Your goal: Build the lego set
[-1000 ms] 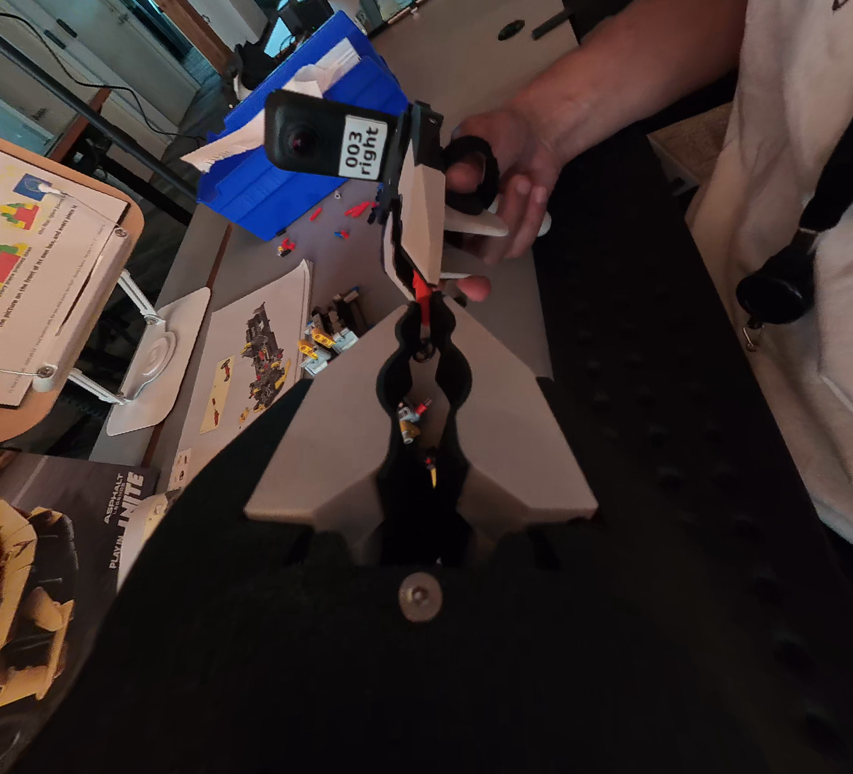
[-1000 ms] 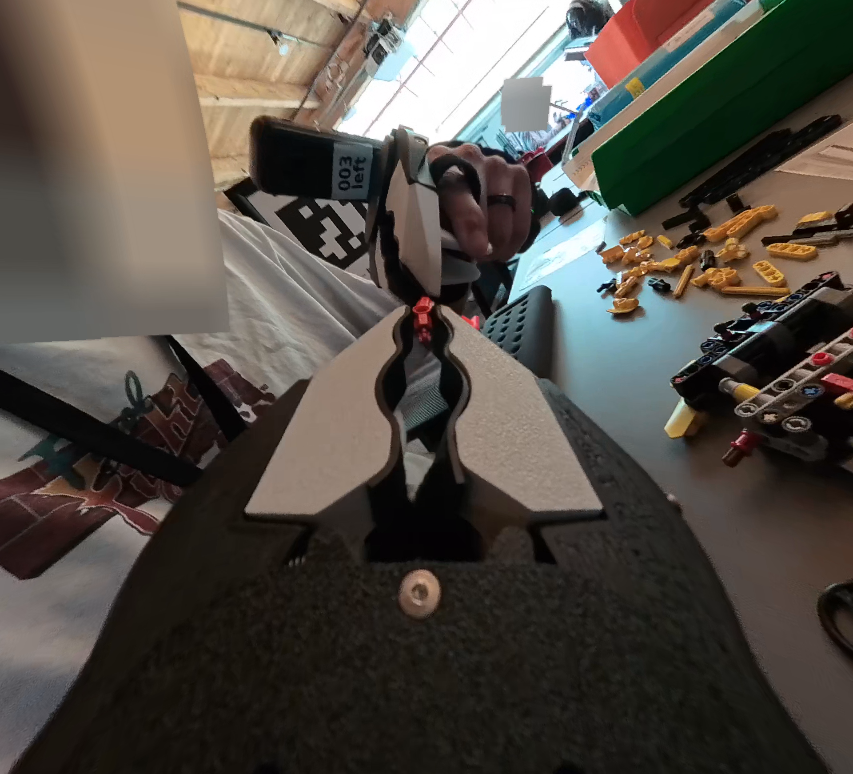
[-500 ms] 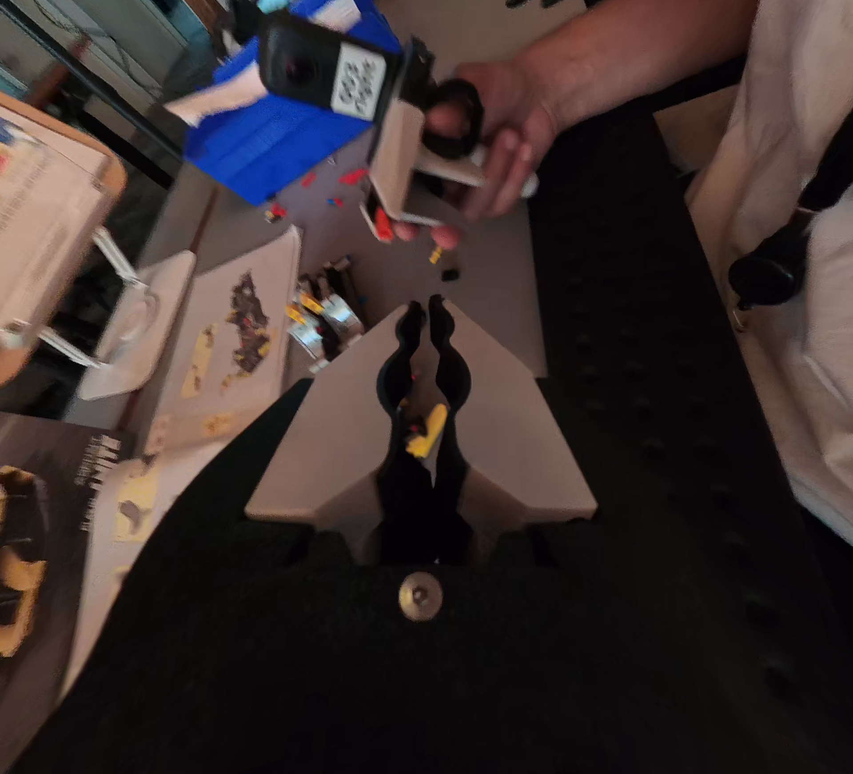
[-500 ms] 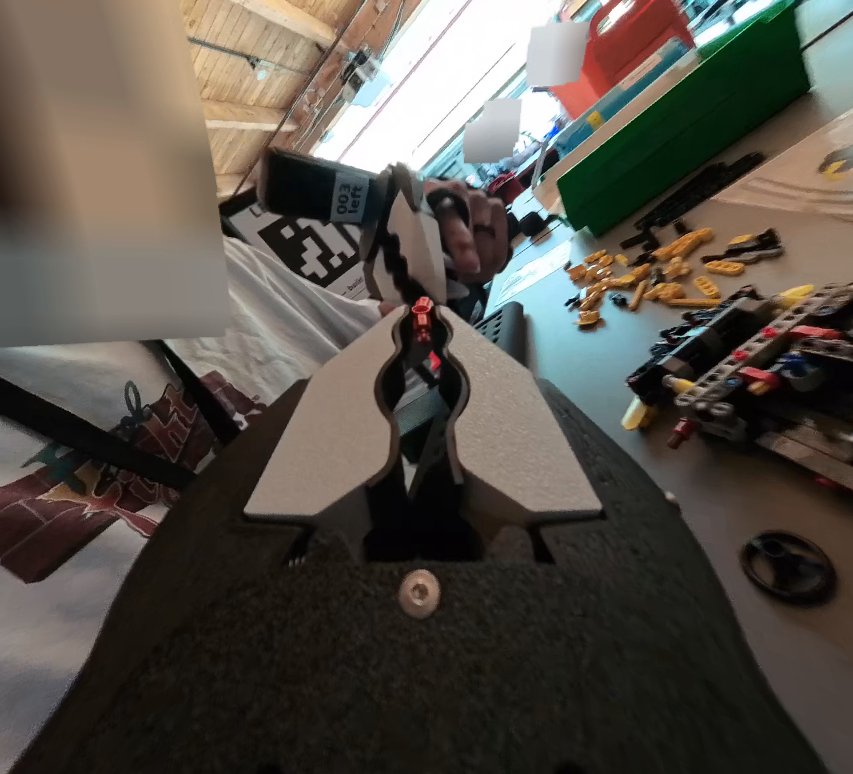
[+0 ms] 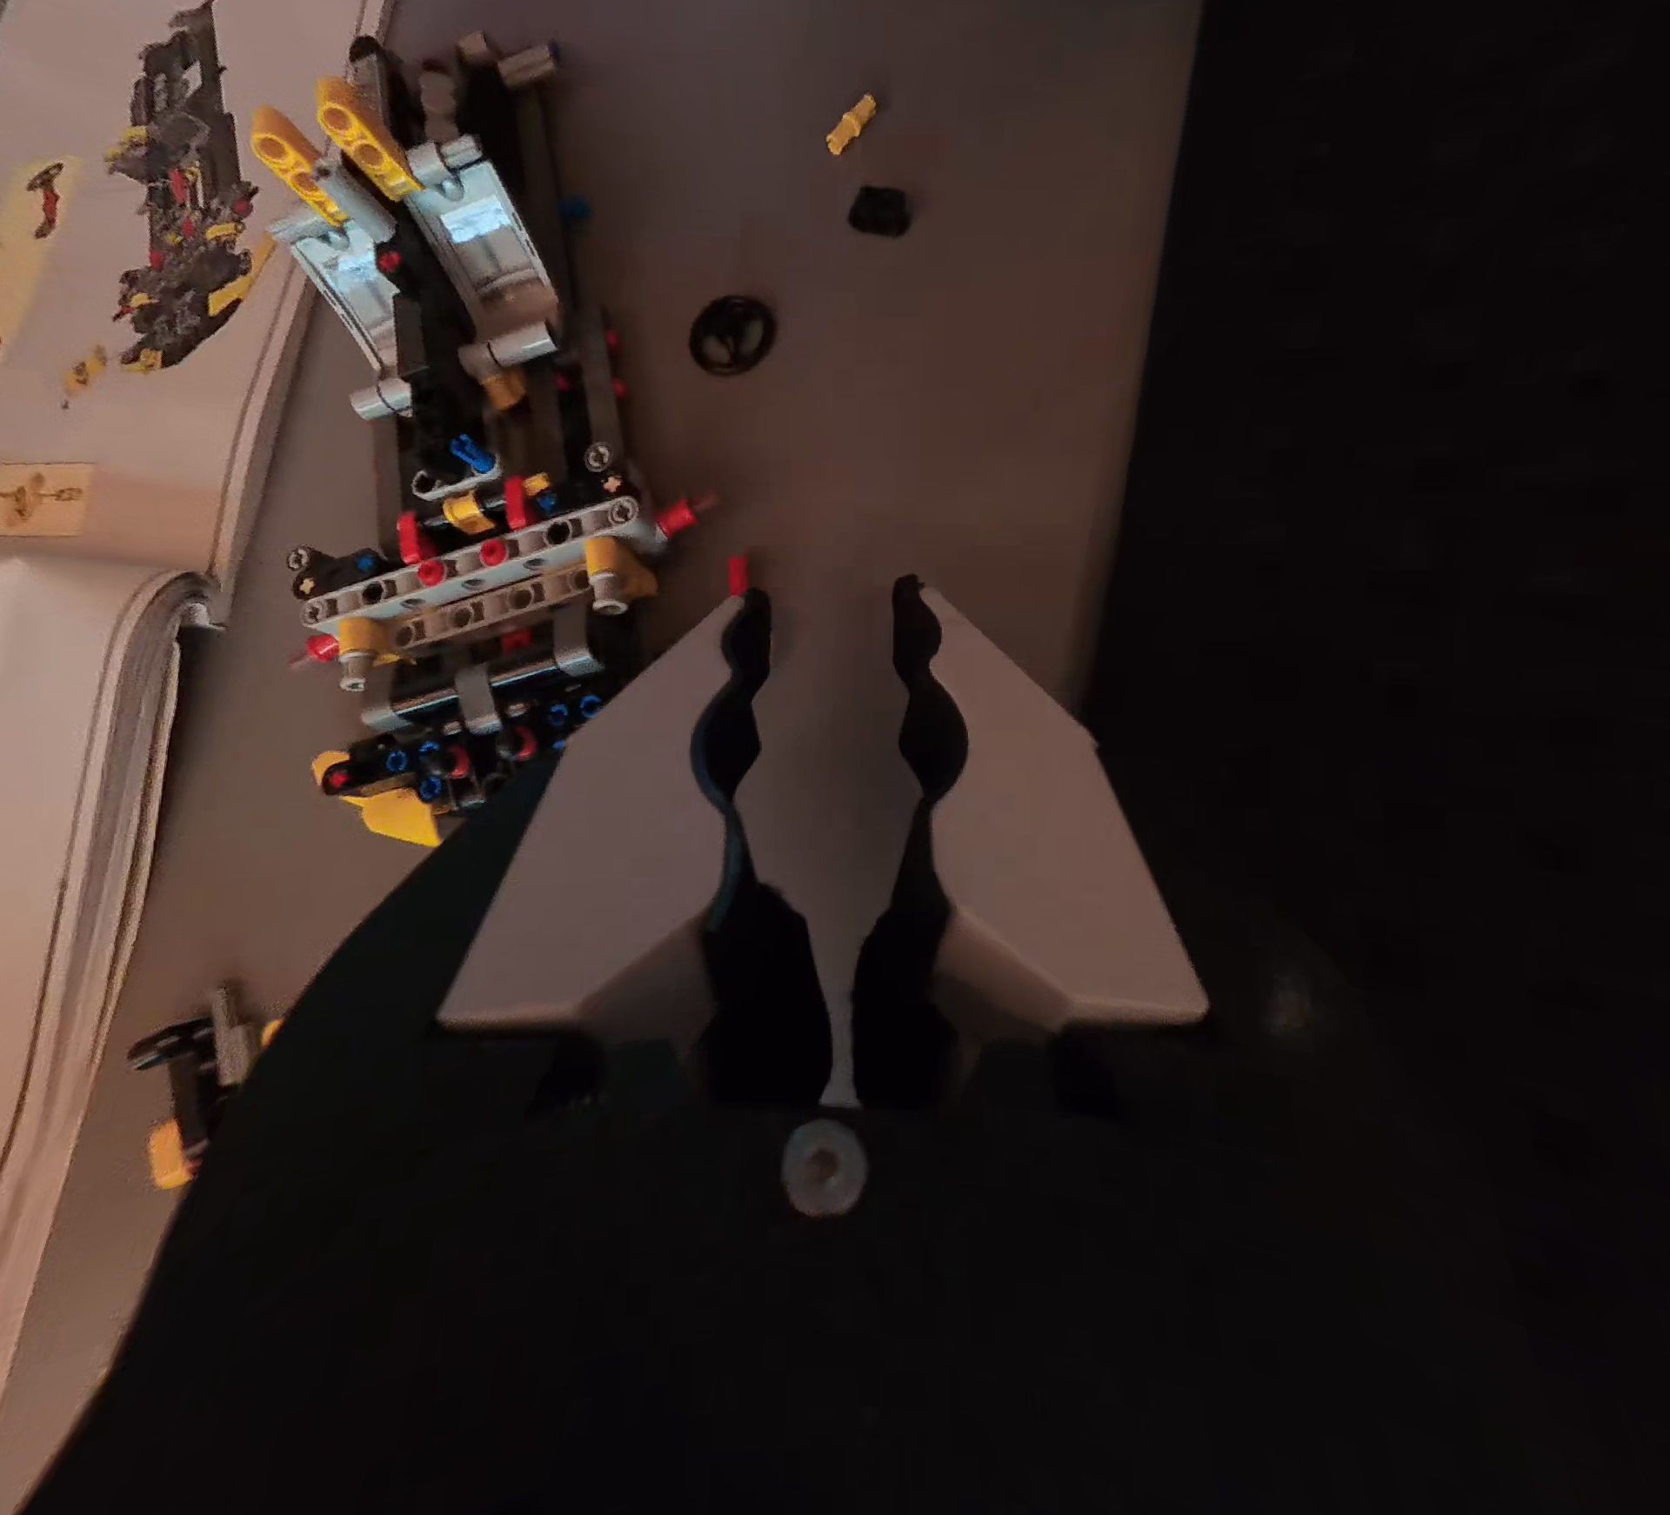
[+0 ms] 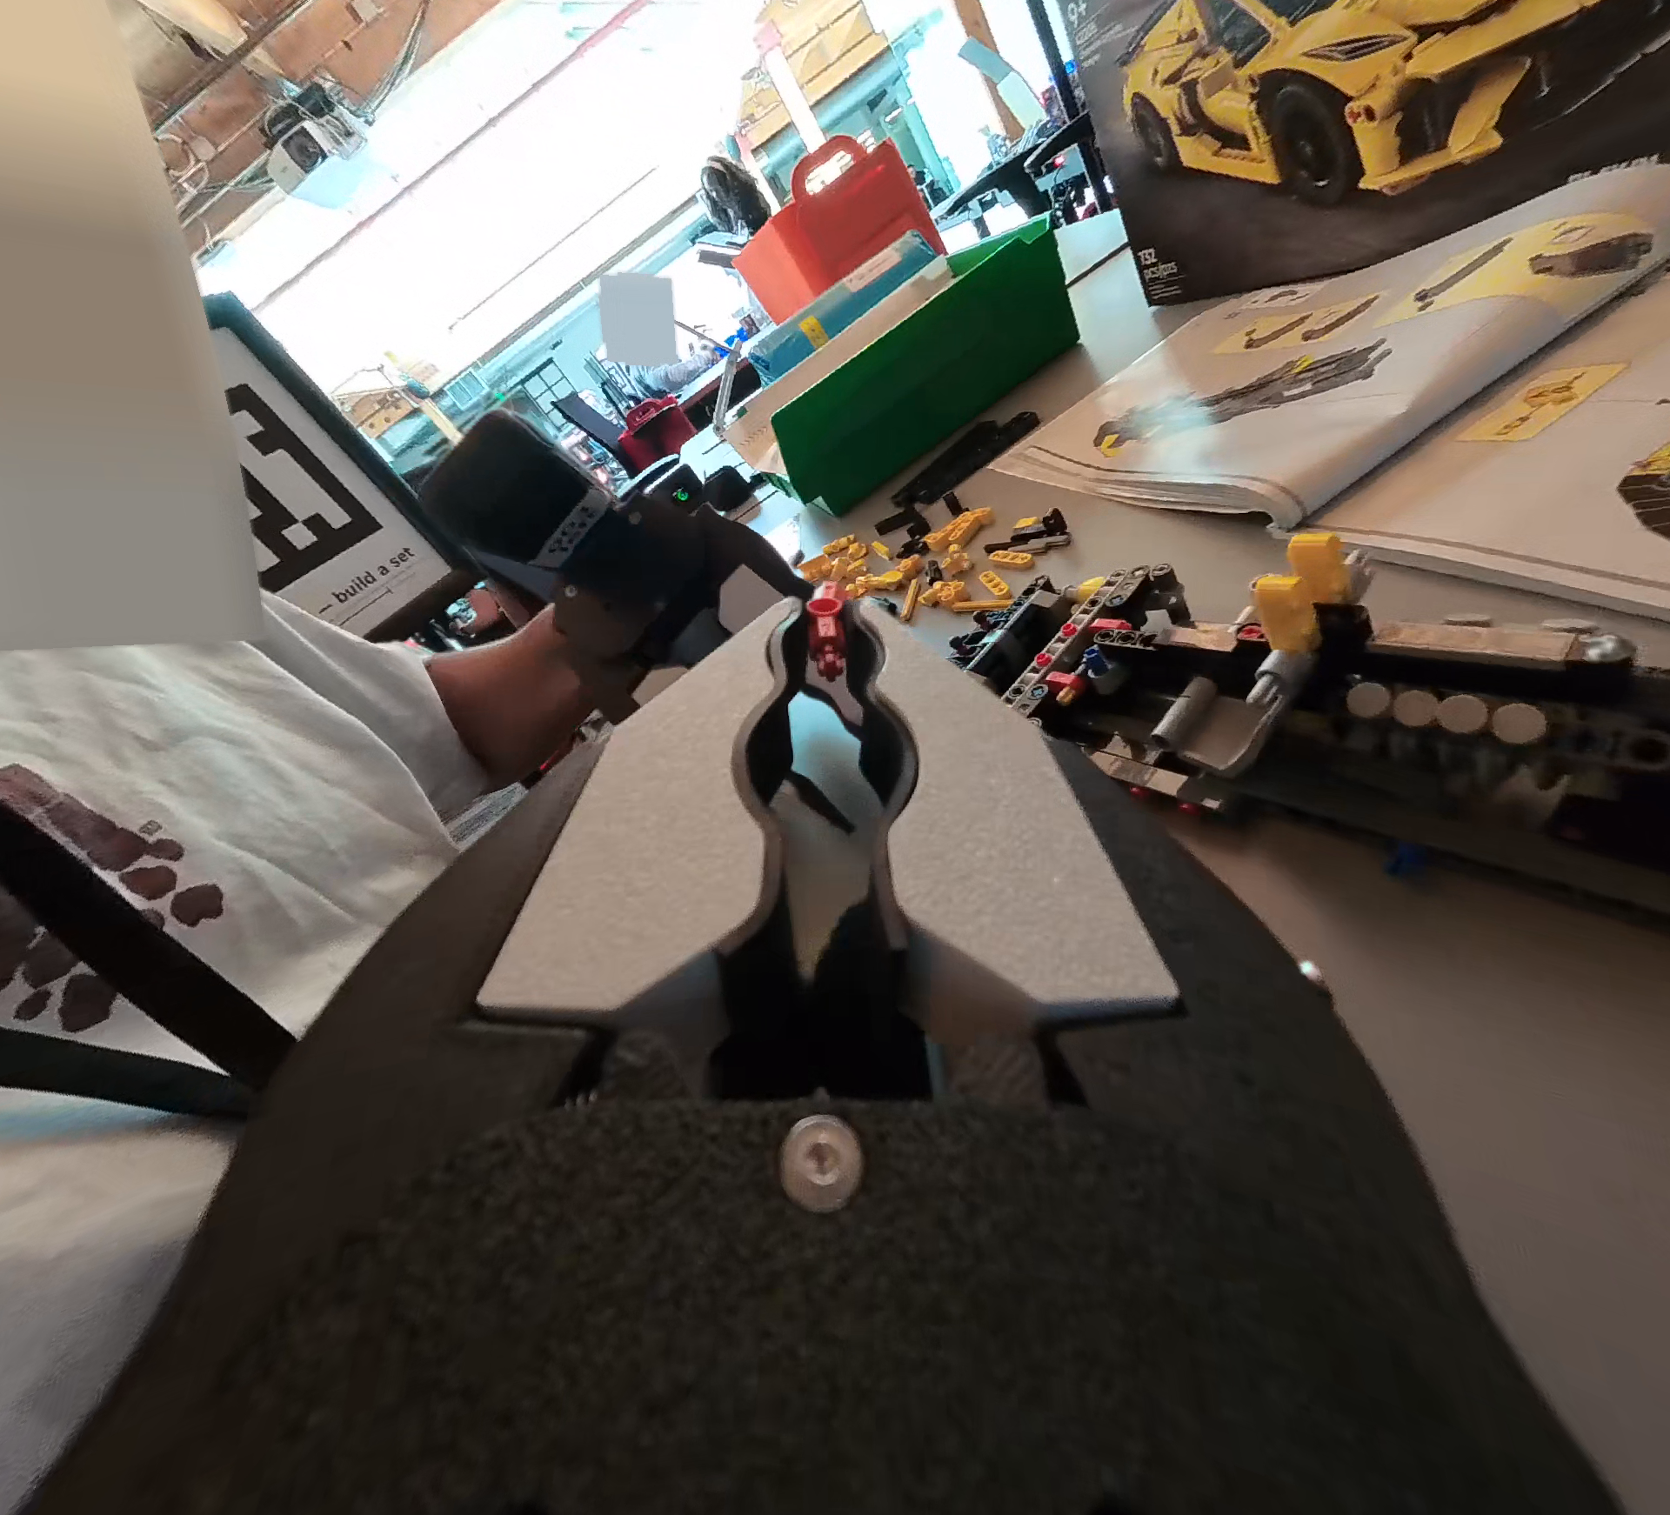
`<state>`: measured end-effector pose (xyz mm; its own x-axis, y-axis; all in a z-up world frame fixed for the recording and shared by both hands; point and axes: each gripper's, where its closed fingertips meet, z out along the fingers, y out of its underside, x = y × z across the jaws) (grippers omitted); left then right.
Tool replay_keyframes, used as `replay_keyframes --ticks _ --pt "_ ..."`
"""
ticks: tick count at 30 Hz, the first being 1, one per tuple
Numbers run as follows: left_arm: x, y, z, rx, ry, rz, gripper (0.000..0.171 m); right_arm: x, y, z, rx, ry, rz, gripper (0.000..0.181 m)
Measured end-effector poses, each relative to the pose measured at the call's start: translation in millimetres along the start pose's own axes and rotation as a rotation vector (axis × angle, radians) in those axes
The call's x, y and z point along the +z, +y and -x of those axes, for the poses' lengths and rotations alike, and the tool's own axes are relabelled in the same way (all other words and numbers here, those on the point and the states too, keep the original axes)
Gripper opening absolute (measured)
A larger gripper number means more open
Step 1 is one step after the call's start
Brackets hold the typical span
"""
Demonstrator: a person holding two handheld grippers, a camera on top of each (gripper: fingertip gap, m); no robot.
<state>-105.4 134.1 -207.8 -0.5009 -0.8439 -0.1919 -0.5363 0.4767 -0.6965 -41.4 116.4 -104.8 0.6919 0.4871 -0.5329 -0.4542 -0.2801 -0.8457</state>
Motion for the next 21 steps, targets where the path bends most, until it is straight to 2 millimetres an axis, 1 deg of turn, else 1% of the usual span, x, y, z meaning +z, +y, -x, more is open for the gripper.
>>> replay_keyframes --ticks 5,9,13,14,17,19,20,21 --pt "4.1 -2.7 19.7 -0.008 -0.075 0.012 0.022 0.2 2.1 2.0 -0.003 -0.006 0.007 0.006" --pt "8.9 -5.2 25.5 -0.012 -0.085 0.024 0.019 2.1 5.1 4.8 -0.009 -0.019 0.021 0.006" --pt "17.7 4.7 30.1 0.045 -0.1 0.081 0.015 1.7 4.8 5.3 0.001 -0.028 0.019 0.006" --pt "18.9 7.0 34.0 0.049 -0.113 0.087 0.012 1.4 4.3 5.4 0.005 -0.031 0.016 0.006" --pt "19.7 10.1 43.8 0.055 -0.123 0.094 0.014 0.8 3.7 6.1 0.015 -0.04 0.012 0.006" --pt "20.1 10.4 42.5 0.052 -0.085 0.091 0.013 1.0 4.3 6.7 0.02 -0.047 0.015 0.006" --pt "20.4 10.6 38.7 0.053 -0.053 0.091 0.008 1.2 4.8 7.0 0.021 -0.049 0.018 0.006" --pt "20.3 10.0 34.8 0.049 -0.022 0.088 0.009 1.6 5.4 7.3 0.021 -0.052 0.021 0.006"
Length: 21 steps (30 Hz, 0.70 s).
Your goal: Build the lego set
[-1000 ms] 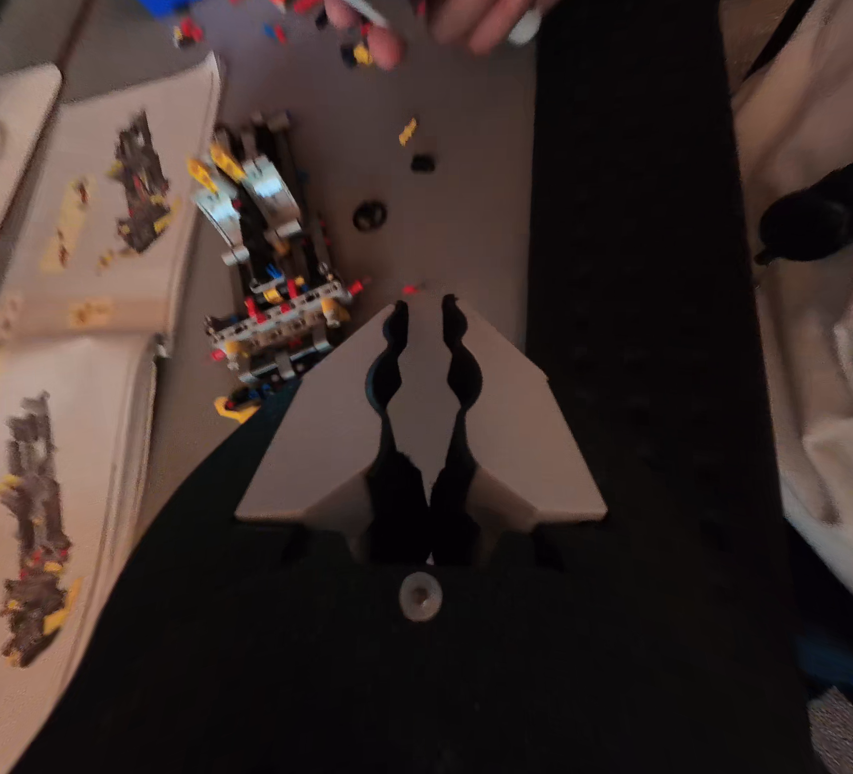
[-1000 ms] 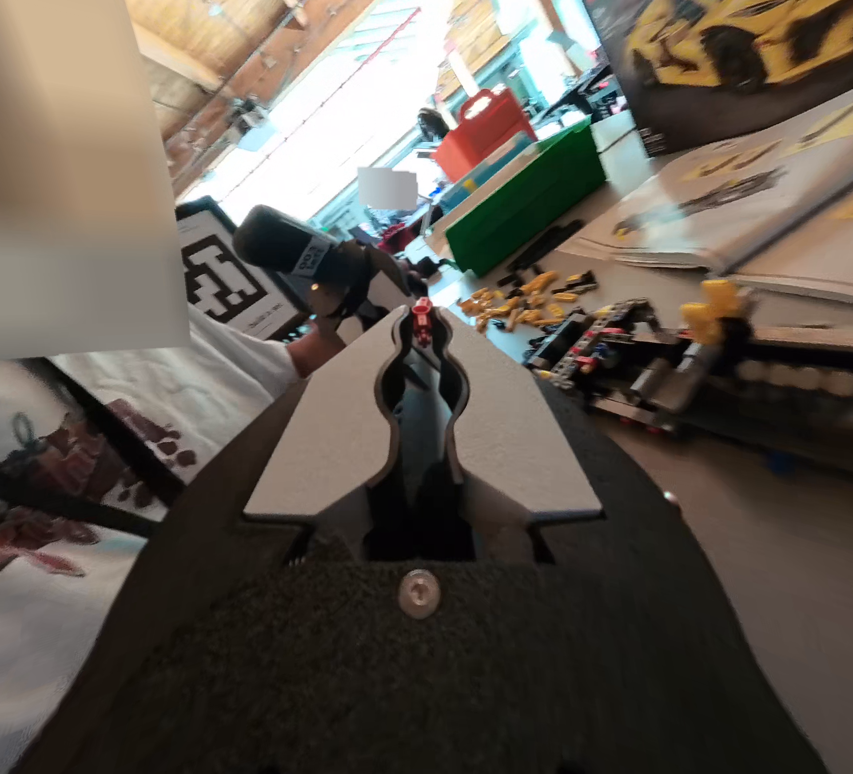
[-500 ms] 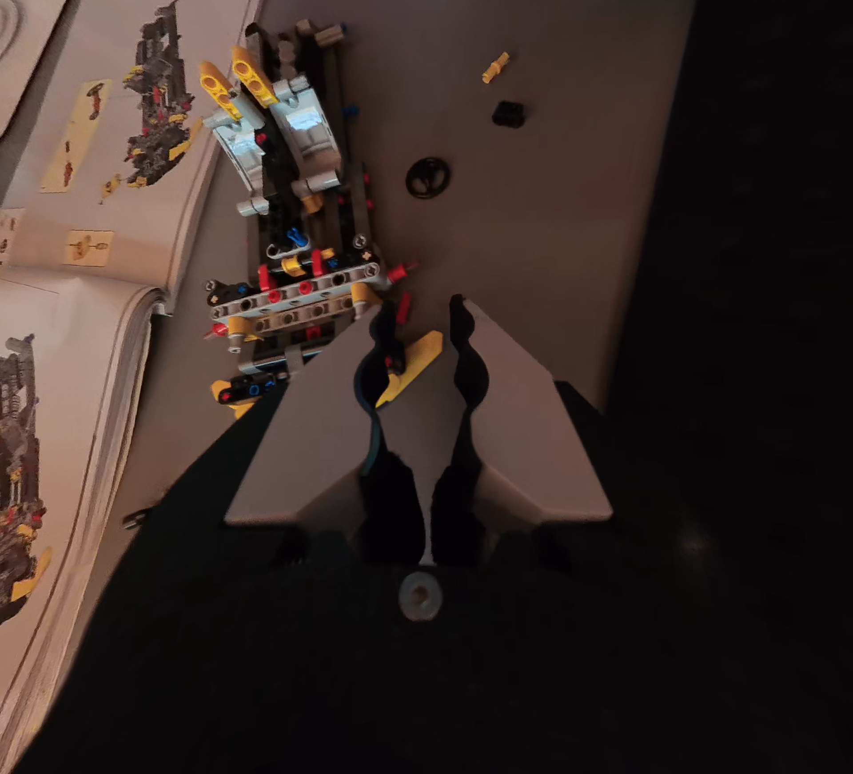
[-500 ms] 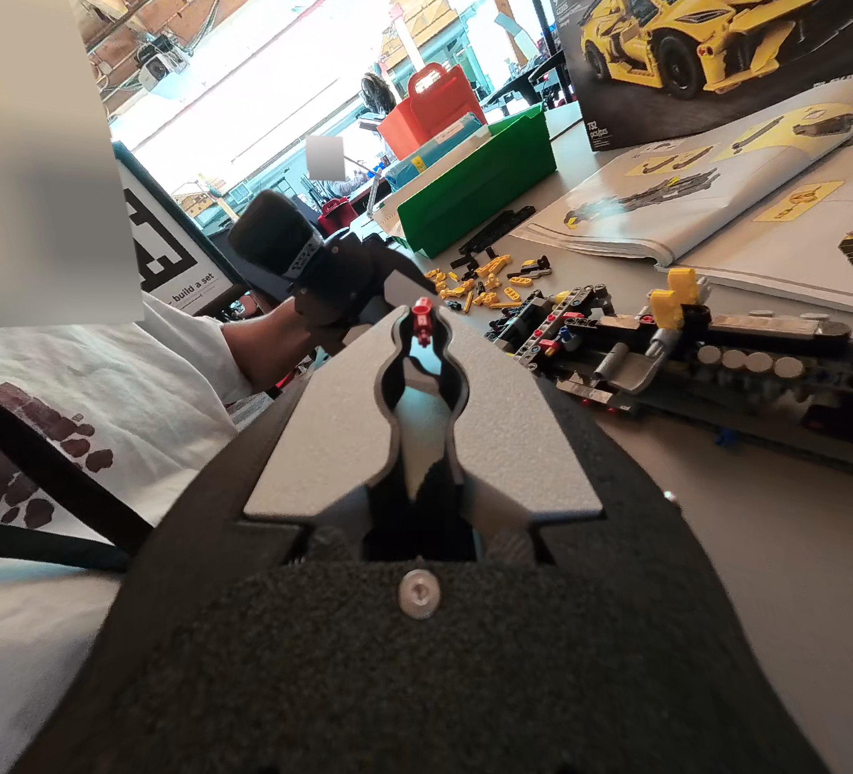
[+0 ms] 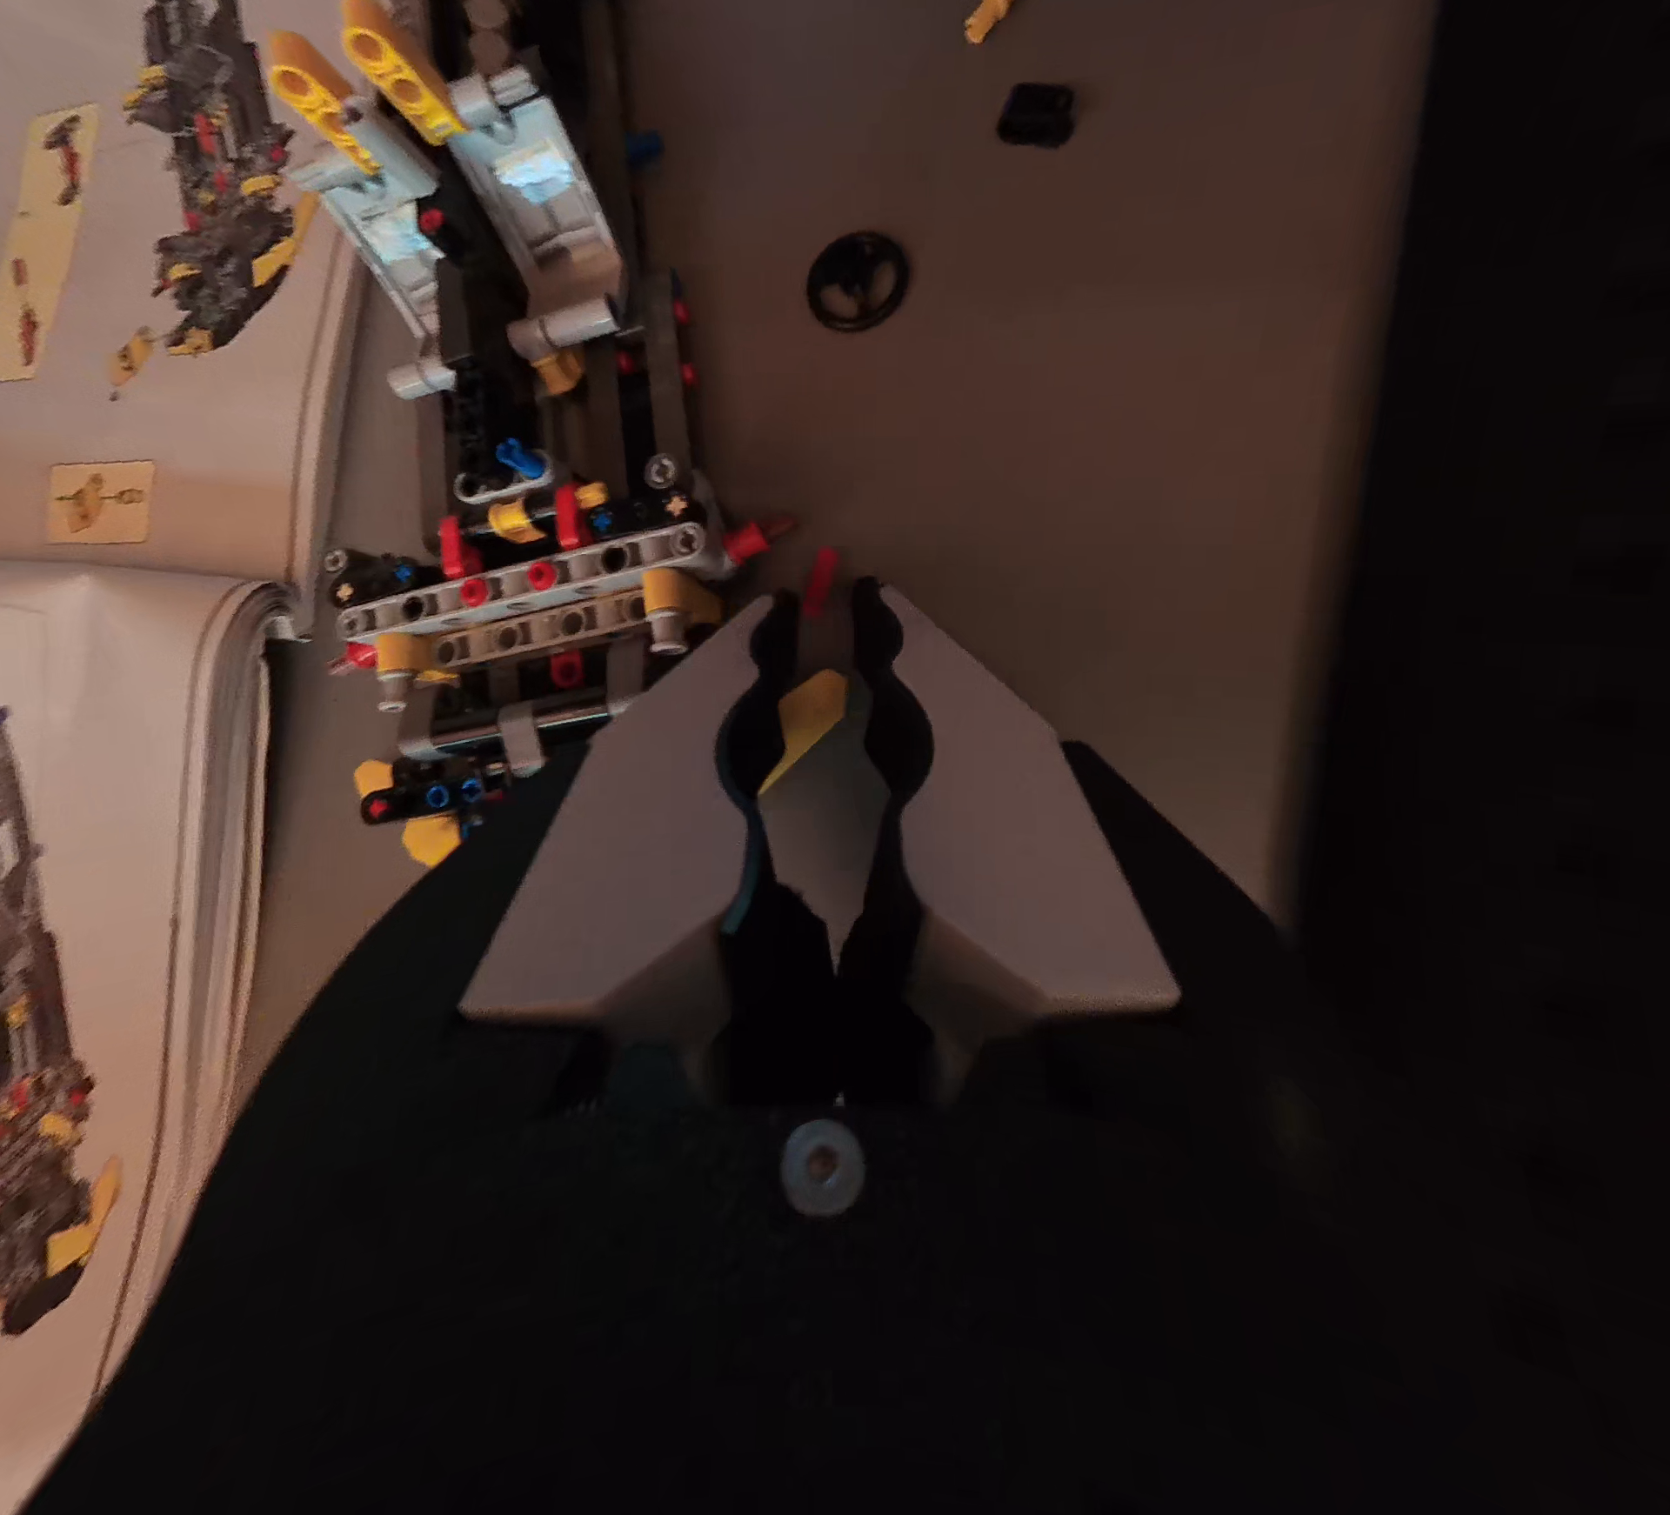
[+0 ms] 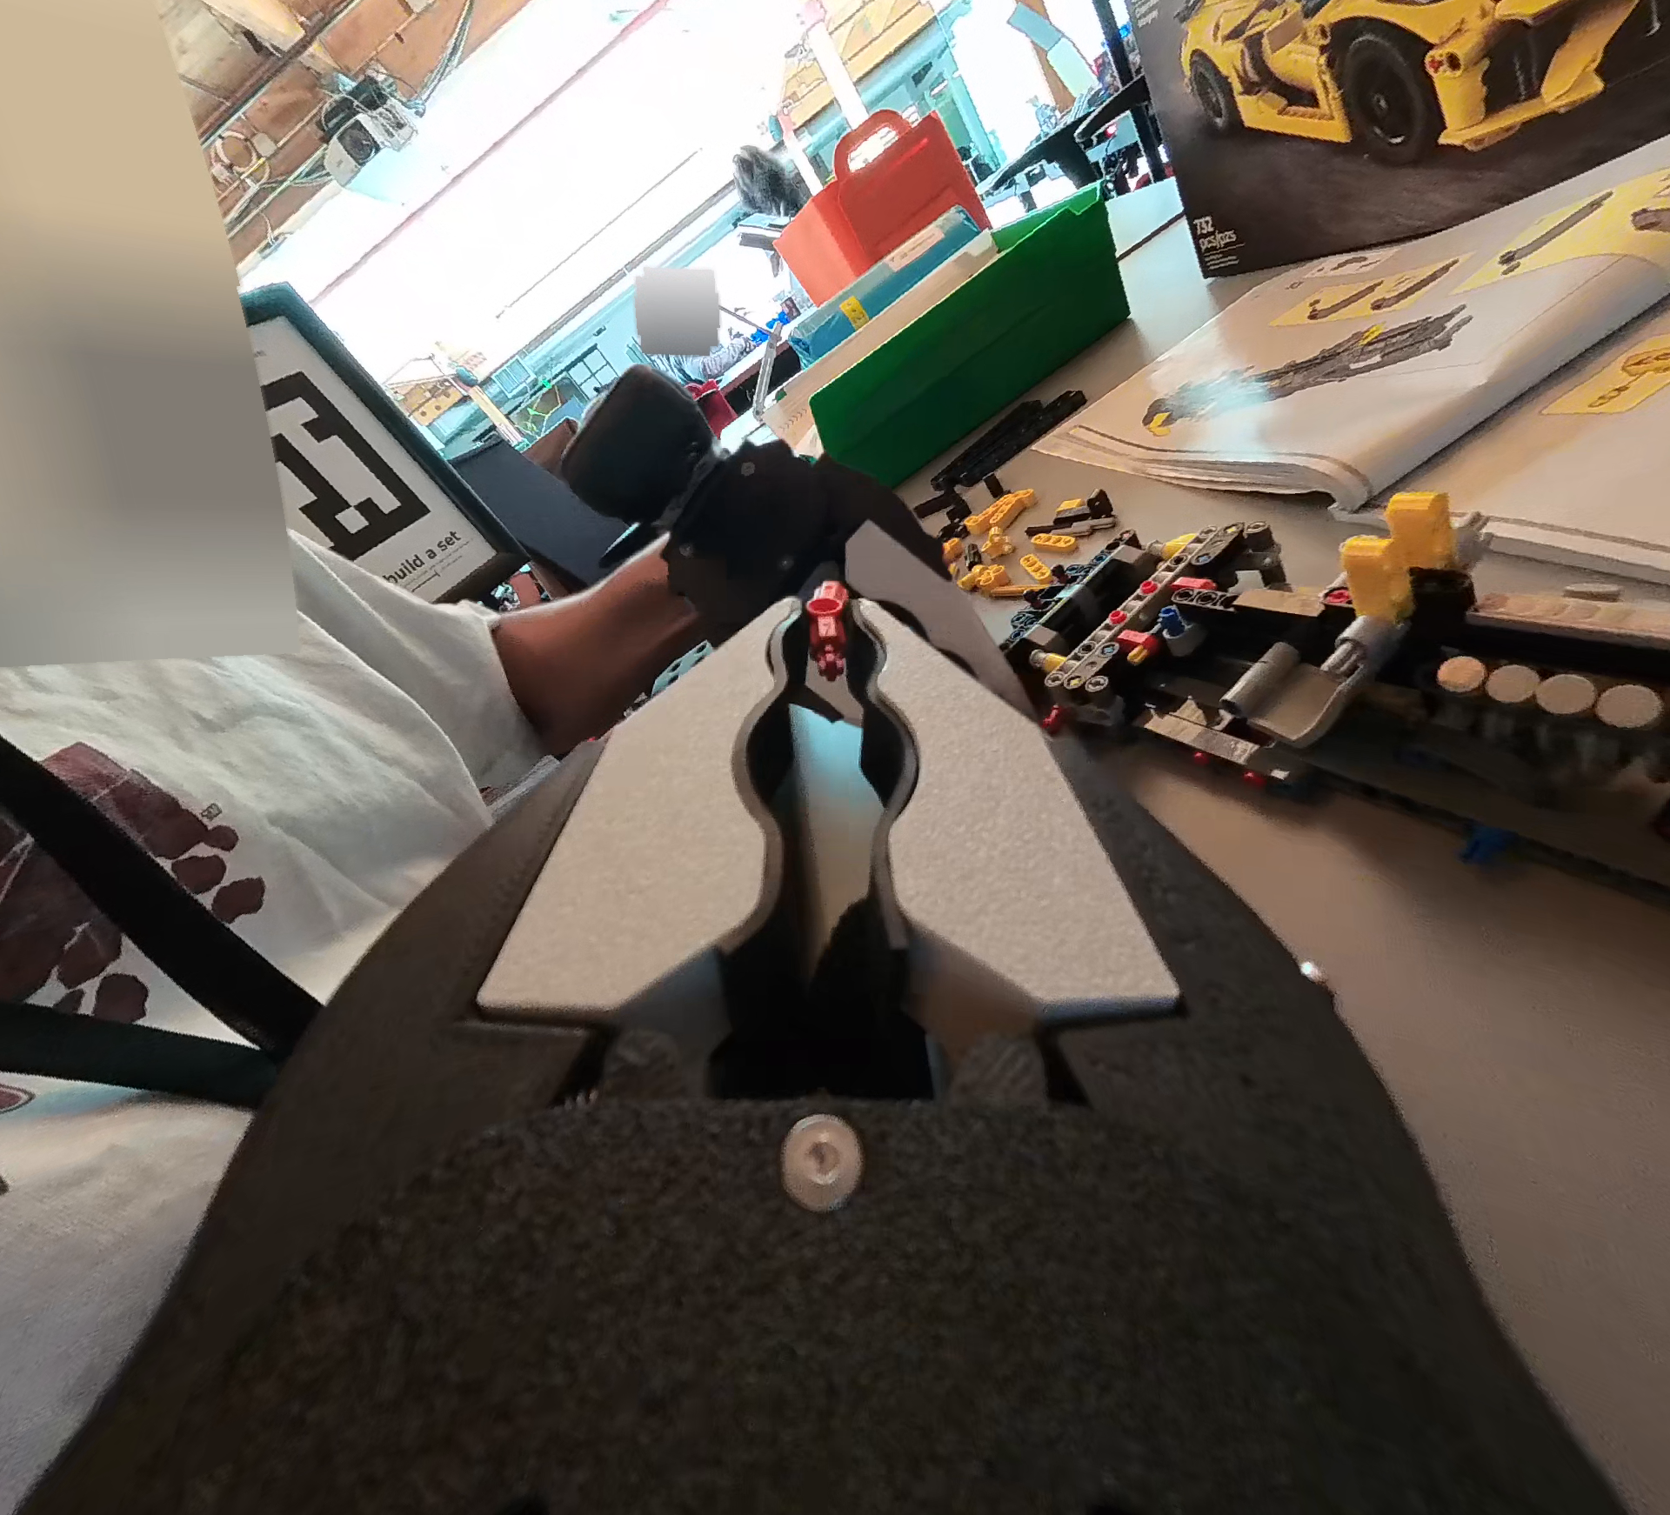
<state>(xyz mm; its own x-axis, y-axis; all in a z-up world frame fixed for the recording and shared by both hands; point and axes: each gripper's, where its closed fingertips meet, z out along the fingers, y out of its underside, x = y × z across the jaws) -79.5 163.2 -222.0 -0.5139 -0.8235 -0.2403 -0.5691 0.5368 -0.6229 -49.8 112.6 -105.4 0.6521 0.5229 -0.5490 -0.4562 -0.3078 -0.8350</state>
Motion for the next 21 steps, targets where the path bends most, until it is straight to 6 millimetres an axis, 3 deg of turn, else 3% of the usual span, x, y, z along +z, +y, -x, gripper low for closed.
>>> replay_keyframes --ticks 8,11,16,18,21 --pt "3.7 -3.4 0.7 -0.006 0.083 -0.018 0.013 2.0 3.3 1.7 -0.003 -0.011 0.02 0.006" --pt "5.0 -4.7 -2.9 0.049 0.083 -0.018 0.002 1.7 3.3 1.7 -0.003 -0.011 0.019 0.006" --pt "2.4 -4.1 -5.6 0.109 0.041 0.003 0.001 2.7 4.4 2.0 -0.004 -0.015 0.027 0.006" --pt "-5.6 -13.1 -6.3 0.131 0.01 -0.053 0.0 3.2 6.9 -0.7 -0.016 0.006 0.042 0.006" --pt "-31.6 -45.3 -17.5 0.1 0.008 -0.263 0.0 8.1 20.4 -4.6 -0.076 0.049 0.124 0.006"
